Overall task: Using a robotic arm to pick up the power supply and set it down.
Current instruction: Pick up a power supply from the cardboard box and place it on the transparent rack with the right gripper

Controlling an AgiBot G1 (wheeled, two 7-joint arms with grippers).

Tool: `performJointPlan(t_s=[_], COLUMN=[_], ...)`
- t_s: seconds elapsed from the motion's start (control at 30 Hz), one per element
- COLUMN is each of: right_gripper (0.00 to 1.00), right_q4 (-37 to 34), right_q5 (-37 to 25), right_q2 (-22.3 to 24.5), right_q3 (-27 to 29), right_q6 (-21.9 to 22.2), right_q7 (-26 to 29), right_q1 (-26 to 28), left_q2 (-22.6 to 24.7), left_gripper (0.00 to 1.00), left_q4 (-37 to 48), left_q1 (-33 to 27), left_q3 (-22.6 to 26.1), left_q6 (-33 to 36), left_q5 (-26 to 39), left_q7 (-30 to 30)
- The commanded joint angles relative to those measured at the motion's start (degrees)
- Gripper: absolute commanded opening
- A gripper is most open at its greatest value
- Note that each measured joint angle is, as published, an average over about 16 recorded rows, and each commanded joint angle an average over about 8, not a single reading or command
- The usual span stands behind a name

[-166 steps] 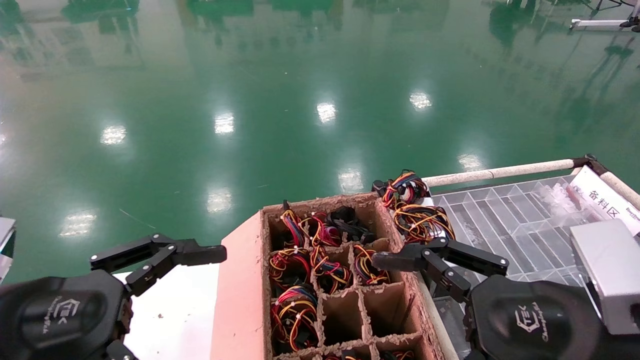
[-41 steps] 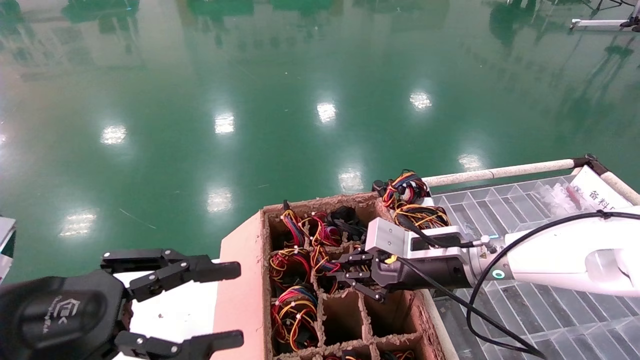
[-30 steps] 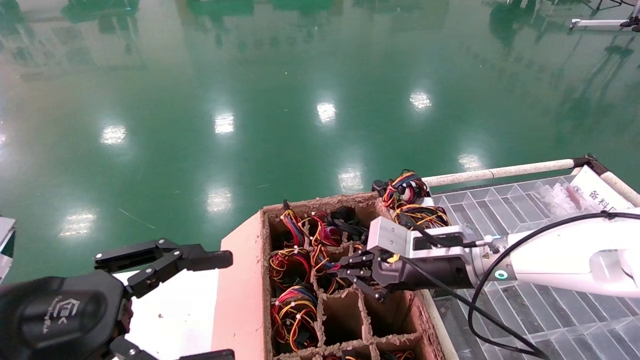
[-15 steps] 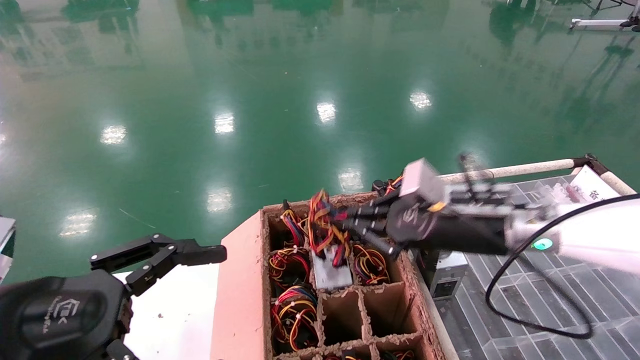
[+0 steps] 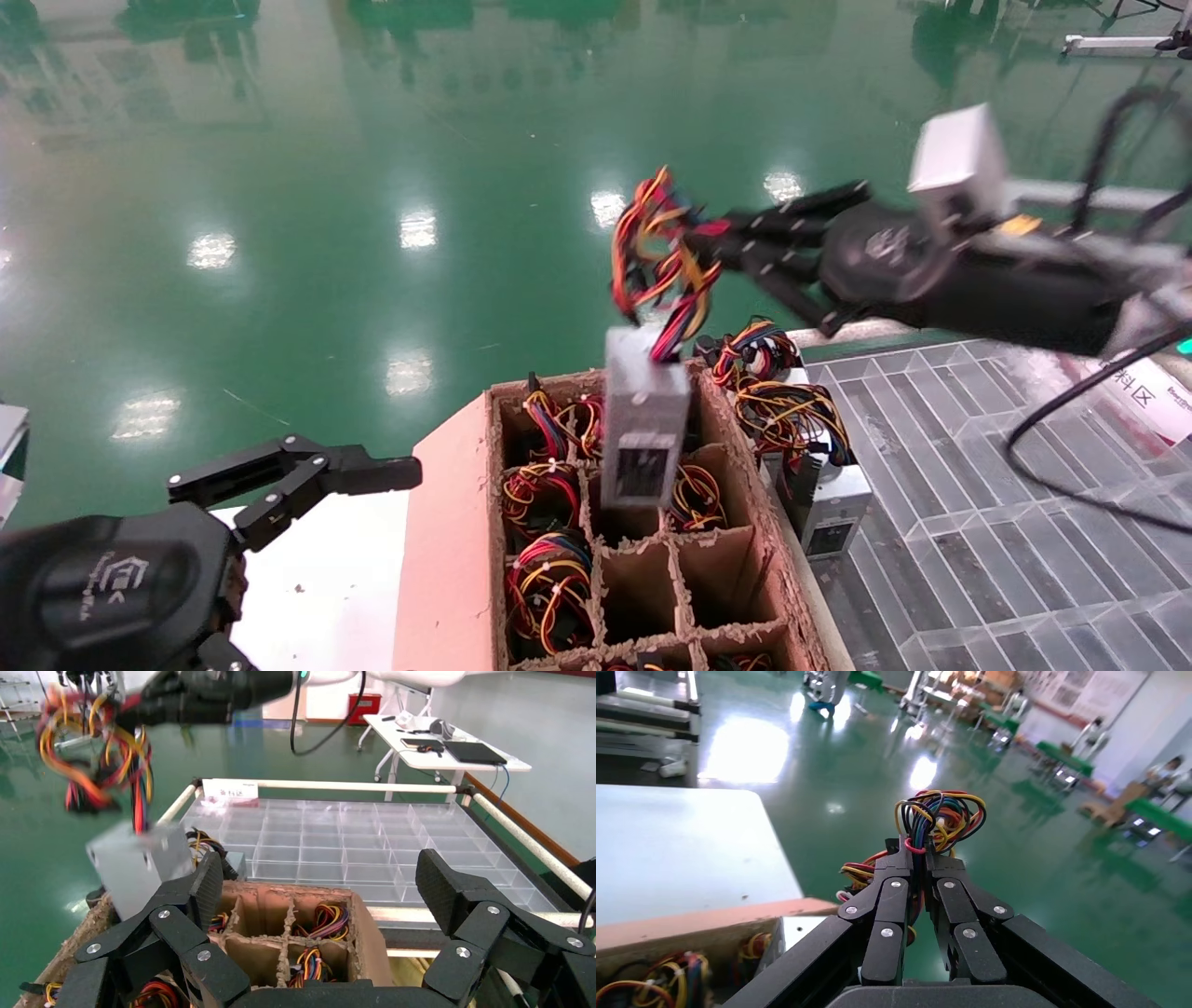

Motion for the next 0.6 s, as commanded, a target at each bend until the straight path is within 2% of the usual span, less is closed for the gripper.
performJointPlan(t_s=[0.03,0.37,0.6], right_gripper=[0.00,0.00,0.00], right_q4=[2.3,12.7,18.2], right_q5=[1.0,7.8,12.8], right_q2=[1.5,15.1,25.1], right_q3=[0.1,-0.5,-1.4], right_q6=[-0.1,0.2,0.2], right_q7=[1.2,6.7,10.2], right_q1=[0.2,0.3,-2.5], left_q2=[0.0,0.0,0.0], left_gripper=[1.00,1.00,1.00], left_q4=[0.0,0.0,0.0], left_q1=[0.0,0.0,0.0], left_q3=[0.0,0.0,0.0], left_q6=[0.0,0.0,0.0], left_q5=[0.0,0.0,0.0], left_q7=[0.0,0.0,0.0])
